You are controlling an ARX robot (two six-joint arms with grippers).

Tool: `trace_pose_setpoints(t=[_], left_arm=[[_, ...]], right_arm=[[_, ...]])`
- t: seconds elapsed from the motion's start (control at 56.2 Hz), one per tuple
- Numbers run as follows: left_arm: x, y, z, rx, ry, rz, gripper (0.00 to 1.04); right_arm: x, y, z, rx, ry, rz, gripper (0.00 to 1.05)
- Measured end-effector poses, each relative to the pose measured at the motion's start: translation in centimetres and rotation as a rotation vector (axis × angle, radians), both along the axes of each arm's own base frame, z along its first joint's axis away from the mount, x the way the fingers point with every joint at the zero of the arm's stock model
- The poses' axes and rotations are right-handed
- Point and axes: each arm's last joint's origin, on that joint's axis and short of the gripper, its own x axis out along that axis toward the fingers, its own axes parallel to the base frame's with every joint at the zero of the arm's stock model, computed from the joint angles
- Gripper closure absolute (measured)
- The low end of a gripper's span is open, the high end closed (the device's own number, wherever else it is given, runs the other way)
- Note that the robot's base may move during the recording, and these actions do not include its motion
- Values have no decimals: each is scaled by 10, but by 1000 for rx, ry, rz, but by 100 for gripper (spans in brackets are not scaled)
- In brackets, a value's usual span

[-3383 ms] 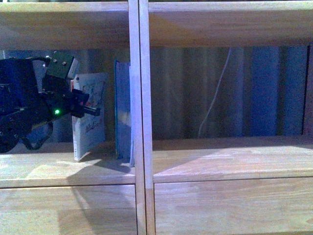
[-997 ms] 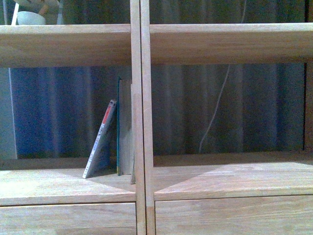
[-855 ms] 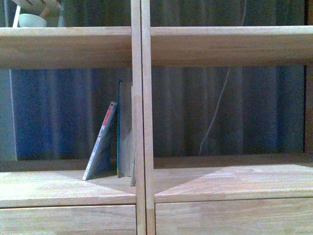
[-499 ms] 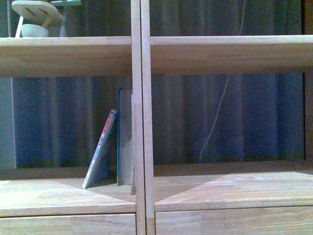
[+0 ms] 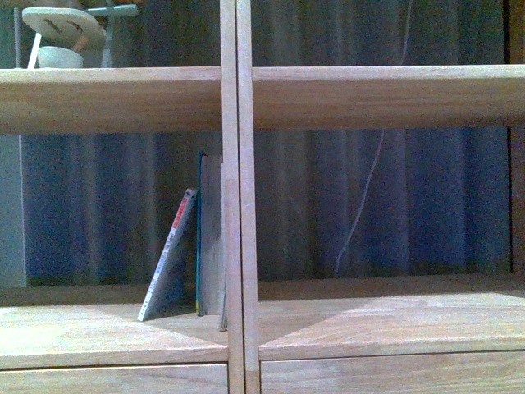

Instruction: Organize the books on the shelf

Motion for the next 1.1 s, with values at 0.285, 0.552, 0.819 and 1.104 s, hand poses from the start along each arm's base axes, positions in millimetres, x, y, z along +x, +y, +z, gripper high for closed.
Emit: trace_pose_setpoints(t=[0.285, 0.552, 0.819, 1.104], left_arm=[[0, 0, 0, 0, 0, 0, 6], [0, 0, 0, 0, 0, 0, 7], [0, 0, 0, 0, 0, 0, 7], [0, 0, 0, 0, 0, 0, 7]], right_arm=[[0, 0, 0, 0, 0, 0, 7], [0, 0, 0, 0, 0, 0, 7], [0, 0, 0, 0, 0, 0, 7], [0, 0, 0, 0, 0, 0, 7]])
